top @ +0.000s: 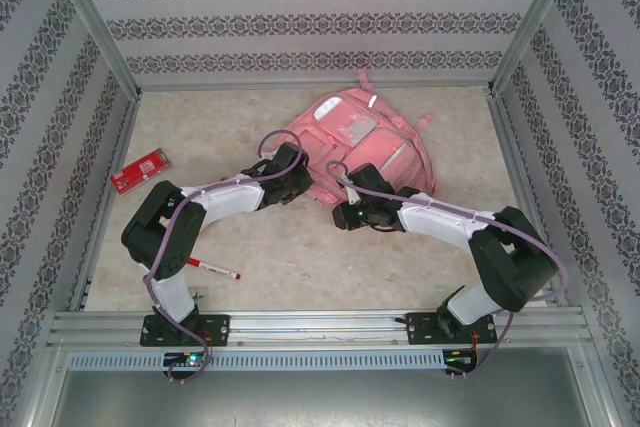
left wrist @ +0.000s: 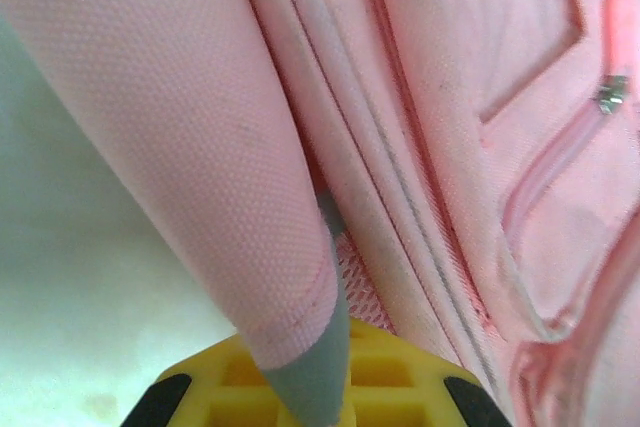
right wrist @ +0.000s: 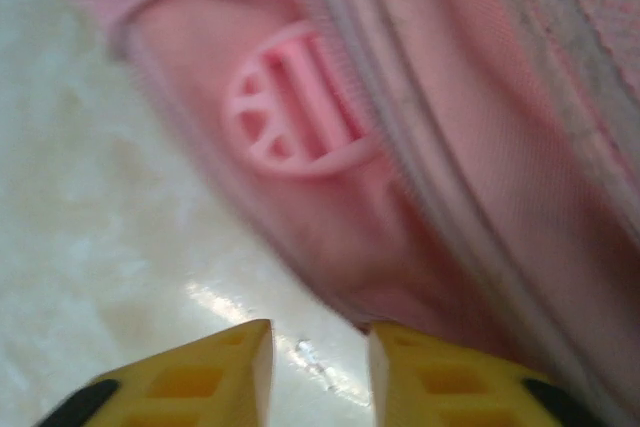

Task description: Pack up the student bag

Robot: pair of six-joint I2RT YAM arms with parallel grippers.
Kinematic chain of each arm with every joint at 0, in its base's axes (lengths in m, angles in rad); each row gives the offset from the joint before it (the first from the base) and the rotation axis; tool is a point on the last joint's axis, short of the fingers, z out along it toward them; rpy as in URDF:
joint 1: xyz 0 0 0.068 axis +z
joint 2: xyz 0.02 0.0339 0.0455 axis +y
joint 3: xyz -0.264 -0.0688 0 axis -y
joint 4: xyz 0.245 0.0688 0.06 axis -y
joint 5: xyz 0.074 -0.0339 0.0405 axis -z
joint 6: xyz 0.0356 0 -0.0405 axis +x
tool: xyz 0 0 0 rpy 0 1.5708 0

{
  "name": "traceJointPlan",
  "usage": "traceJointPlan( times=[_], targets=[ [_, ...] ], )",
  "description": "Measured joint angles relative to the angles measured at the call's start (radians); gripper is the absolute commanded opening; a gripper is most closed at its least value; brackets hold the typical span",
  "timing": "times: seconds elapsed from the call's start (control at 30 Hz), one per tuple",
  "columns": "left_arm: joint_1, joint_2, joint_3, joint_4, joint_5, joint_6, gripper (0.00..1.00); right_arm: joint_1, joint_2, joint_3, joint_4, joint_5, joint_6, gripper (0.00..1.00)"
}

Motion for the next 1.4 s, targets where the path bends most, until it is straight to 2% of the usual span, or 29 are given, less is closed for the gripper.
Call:
traceJointPlan(
  times=[0.1,0.23,0.33,0.43,0.57,0.73,0.83,0.9,1.0,1.1,1.4],
  targets=[
    [-0.026,-0.027,-0.040,0.037,0.019,-0.029,0.00,-0.061,0.039,0.004,-0.007,-0.012,0.007,0.17],
    [-0.055,-0.027,-0.063,0.068,0.056,-0.055,0.00,-0.147,0.080,0.035,-0.037,-0.036,-0.032,0.16],
    [-0.061,-0.027,-0.063,0.070,0.084,-0.064,0.00,-0.201,0.096,0.074,-0.052,-0.068,-0.079,0.20],
    [-0.062,-0.028,-0.064,0.068,0.093,-0.082,0.00,-0.209,0.077,0.092,-0.051,-0.071,-0.121,0.25],
    [-0.064,-0.042,-0.088,0.069,0.114,-0.124,0.00,-0.153,-0.073,0.023,0.010,-0.027,-0.185,0.36],
    [-0.082,-0.050,-0.106,0.069,0.152,-0.174,0.00,0.017,-0.422,-0.284,0.259,-0.002,-0.314,0.38],
    [-0.089,-0.050,-0.106,0.072,0.172,-0.201,0.00,0.064,-0.521,-0.478,0.401,0.006,-0.375,0.45],
    [-0.091,-0.050,-0.111,0.088,0.188,-0.221,0.00,0.079,-0.526,-0.551,0.447,0.029,-0.401,0.47],
    [-0.098,-0.050,-0.125,0.121,0.206,-0.258,0.00,0.080,-0.467,-0.614,0.595,0.047,-0.451,0.50],
    [-0.106,-0.051,-0.130,0.135,0.216,-0.283,0.00,0.080,-0.317,-0.653,0.803,0.055,-0.511,0.50],
    [-0.117,-0.078,-0.130,0.142,0.220,-0.314,0.00,0.084,0.089,-0.629,1.270,0.142,-0.577,0.50]
  ],
)
